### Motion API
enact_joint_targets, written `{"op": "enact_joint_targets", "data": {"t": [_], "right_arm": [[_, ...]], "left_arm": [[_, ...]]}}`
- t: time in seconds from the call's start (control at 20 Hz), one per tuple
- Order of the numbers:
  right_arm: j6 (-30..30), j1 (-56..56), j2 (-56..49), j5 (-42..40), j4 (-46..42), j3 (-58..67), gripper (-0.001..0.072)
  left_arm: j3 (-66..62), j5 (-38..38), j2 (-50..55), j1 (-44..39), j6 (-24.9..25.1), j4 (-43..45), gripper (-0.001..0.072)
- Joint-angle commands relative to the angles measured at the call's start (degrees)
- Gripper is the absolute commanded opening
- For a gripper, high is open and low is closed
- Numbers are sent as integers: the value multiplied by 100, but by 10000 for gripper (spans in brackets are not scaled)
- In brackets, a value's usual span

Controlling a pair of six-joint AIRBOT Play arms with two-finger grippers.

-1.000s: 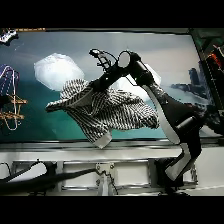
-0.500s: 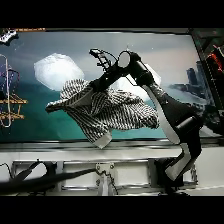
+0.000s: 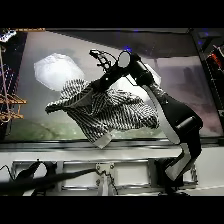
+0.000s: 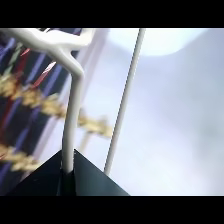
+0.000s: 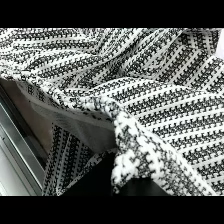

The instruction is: Fold the clothes and pants, and hang the long-sleeved shirts on hangers.

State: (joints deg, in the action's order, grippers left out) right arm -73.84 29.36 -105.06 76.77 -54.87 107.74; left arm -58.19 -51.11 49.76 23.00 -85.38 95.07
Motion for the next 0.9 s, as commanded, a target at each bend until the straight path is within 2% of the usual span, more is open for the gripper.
{"op": "enact_joint_targets", "data": {"t": [0.0,0.1,0.15,0.35,0.6,0.85], "right_arm": [[2,0,4,22,-2,4,31],[7,0,4,20,-9,7,31],[7,-9,4,15,-28,7,31],[4,-155,4,-17,-96,9,31],[-22,-575,7,48,-81,284,31],[-20,-785,4,247,-87,573,31]], "left_arm": [[0,-59,-470,-267,1128,-1786,24],[4,-319,-667,-291,1952,-3101,23],[4,-411,-748,-291,2184,-3532,23],[68,-1045,-732,-289,2376,-4304,23],[667,-2229,-310,22,3213,-6255,23],[1626,-3069,151,658,3858,-7416,23]]}}
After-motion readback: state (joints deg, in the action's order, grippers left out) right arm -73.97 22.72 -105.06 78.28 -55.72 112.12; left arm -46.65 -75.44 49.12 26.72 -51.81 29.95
